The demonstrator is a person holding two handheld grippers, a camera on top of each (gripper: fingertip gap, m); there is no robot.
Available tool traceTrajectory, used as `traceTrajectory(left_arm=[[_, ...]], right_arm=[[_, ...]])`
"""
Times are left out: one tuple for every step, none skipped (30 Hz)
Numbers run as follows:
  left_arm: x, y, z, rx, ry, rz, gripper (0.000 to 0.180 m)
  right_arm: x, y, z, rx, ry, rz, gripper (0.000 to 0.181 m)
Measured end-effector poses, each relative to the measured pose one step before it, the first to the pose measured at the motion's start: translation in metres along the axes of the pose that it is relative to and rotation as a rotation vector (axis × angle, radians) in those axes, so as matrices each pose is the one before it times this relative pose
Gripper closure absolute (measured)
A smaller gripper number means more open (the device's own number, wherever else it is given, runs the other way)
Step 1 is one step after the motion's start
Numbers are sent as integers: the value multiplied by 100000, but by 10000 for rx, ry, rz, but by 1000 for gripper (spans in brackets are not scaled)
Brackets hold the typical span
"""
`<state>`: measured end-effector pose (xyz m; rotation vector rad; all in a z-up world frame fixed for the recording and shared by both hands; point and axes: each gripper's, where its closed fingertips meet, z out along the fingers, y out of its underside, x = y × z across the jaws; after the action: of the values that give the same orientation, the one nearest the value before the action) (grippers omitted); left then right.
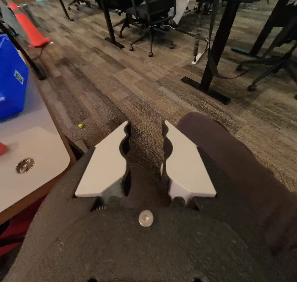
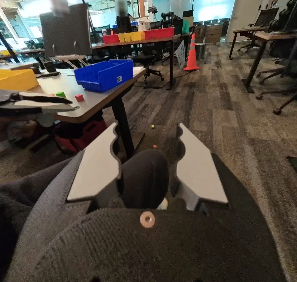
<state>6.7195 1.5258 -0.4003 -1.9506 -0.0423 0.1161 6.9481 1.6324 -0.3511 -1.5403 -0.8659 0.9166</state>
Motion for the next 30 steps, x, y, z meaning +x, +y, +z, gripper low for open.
traceTrajectory(left_arm=[[-608, -226, 1010, 75, -15, -162, 142], [-446, -139, 1158, 150, 14, -390, 141], [49, 258, 1313, 8, 229, -508, 138], [164, 765, 1436, -241, 236, -454, 133], [-20, 953, 1432, -367, 84, -348, 127], [-252, 707, 1293, -232, -78, -285, 122], [-414, 491, 1115, -75, -198, -285, 119], [-414, 435, 1006, -16, -183, -312, 117], [-366, 524, 968, 8, -126, -316, 117], [-422, 800, 1038, -83, -138, -283, 117], [-453, 1008, 1127, -237, -119, -212, 117], [-386, 834, 1188, -270, -46, -109, 116], [-486, 533, 1201, -274, -73, -19, 116], [-553, 198, 1138, -254, -92, 44, 115], [-609, -109, 993, -193, -121, 107, 113], [-722, -289, 837, -165, -210, 155, 111], [-761, -323, 698, -136, -259, 156, 110], [-696, -271, 634, -104, -254, 57, 110], [-532, -161, 608, -83, -184, -76, 109], [-409, 37, 589, -113, -134, -165, 108], [-398, 156, 503, -147, -148, -251, 106], [-251, -10, 331, -45, -107, -315, 104], [-93, -250, 125, 132, -78, -310, 105], [-21, -387, 5, 173, -110, -266, 105], [79, -509, -99, 166, -117, -152, 105], [128, -703, -212, 194, -145, -67, 105], [209, -893, -302, 237, -135, -29, 106], [259, -1009, -356, 261, -113, -13, 106], [251, -1007, -385, 236, -115, -11, 106], [207, -958, -402, 238, -132, -20, 106]], right_arm=[[-268, -236, 199, -84, 143, -398, 110], [-57, 126, -13, -121, 193, -484, 111], [284, 127, -86, 85, 310, -496, 118], [367, 146, -37, 155, 275, -412, 122], [208, 582, 82, -3, -7, -384, 125], [246, 1048, 402, -166, -179, -345, 127], [438, 1349, 819, -308, -223, -205, 127], [581, 1431, 1275, -347, -261, -37, 125], [799, 1391, 1743, -288, -256, 147, 124], [902, 1115, 2083, -186, -242, 301, 122], [830, 768, 2285, -96, -275, 365, 120], [769, 496, 2427, -58, -334, 361, 117], [615, 295, 2521, -48, -411, 308, 115], [480, 60, 2462, -40, -453, 190, 113], [662, -230, 2323, -18, -317, 19, 109], [1168, -469, 2237, 76, 4, -217, 108], [1518, -816, 1948, 230, 292, -421, 111], [1382, -1074, 1648, 354, 308, -451, 117], [1038, -1093, 1550, 350, 152, -325, 118], [655, -953, 1464, 210, -12, -144, 117], [229, -819, 1311, 54, -200, 11, 115], [-75, -763, 1085, -25, -323, 85, 113], [-219, -754, 812, -33, -338, 73, 111], [-276, -696, 545, -42, -322, -23, 110], [-190, -588, 306, -88, -260, -169, 109], [-34, -558, 65, -111, -165, -290, 109], [145, -598, -169, -75, -92, -327, 109], [282, -664, -364, -12, -36, -278, 109], [393, -695, -493, 40, -6, -179, 110], [375, -652, -549, 56, -32, -72, 111]])
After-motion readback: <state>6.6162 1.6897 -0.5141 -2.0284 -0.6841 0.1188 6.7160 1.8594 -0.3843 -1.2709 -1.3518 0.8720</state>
